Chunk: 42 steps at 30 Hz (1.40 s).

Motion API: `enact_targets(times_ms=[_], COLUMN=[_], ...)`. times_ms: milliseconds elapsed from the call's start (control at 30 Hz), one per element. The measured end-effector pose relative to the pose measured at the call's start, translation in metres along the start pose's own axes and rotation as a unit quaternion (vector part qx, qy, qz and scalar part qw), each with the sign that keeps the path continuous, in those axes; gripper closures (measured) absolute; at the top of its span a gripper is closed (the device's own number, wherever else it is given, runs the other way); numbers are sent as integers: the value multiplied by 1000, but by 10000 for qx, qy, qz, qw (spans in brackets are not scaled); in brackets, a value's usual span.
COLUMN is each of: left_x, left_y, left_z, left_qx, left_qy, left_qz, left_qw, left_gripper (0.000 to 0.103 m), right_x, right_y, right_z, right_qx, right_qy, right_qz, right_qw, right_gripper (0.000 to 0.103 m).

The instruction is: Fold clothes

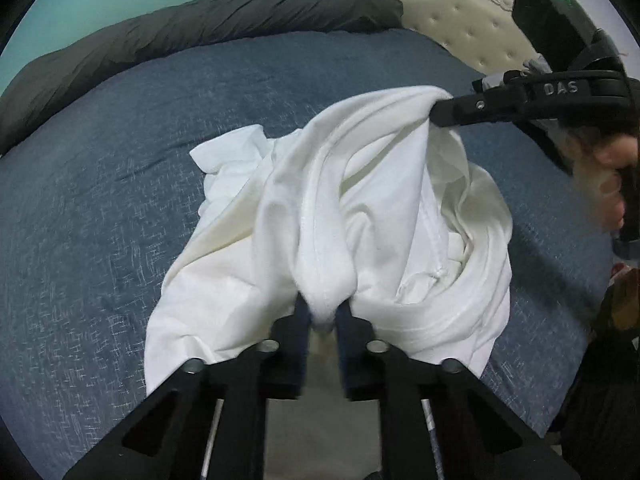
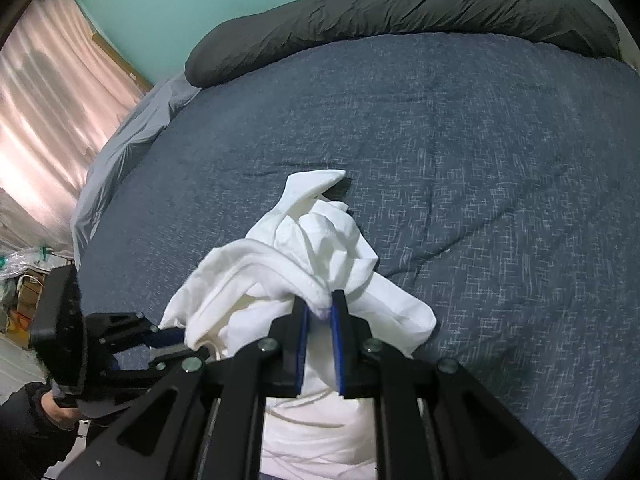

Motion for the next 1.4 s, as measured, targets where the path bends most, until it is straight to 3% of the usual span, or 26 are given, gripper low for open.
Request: enact_targets(times_ms=[233,533,967,1233,1400], left_x=[34,152,343,472,532], left_y=[14,13,-25,-58,-86], left_z=[-11,-62,-157,-231,-259], left_qx=[254,255,74,35,-62], left_qy=[-273,-1243,-2442,-3160,-3440], left_qz=[29,-197,-539,-550,-549], left_qw=[9993,9917,9682,9472,9373], left_gripper=[94,95,96,96,96], right_x=[21,88,252,389,454], right_y=[3,29,107,171,199], right_z=[-4,-32,-113,-174,-198], right_qx=[-100,62,572,1072,1282], right_qy=[-223,-761,-1891,-2708,-3032], right_qz=[-77,-80,215,493,682], right_qw=[9997,9971,9801,9554,9418], right_gripper=[93,94,95,95,95])
Point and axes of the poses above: each gripper's, at about its wrist camera, not at the fingertips, and x roughly against the way its jaws point, y to its left, z to its underside, the point moved 3 cm from there along -x, roughly the way its jaws point, and after that the axes turned 11 degrees about x, right-handed, at the moved point
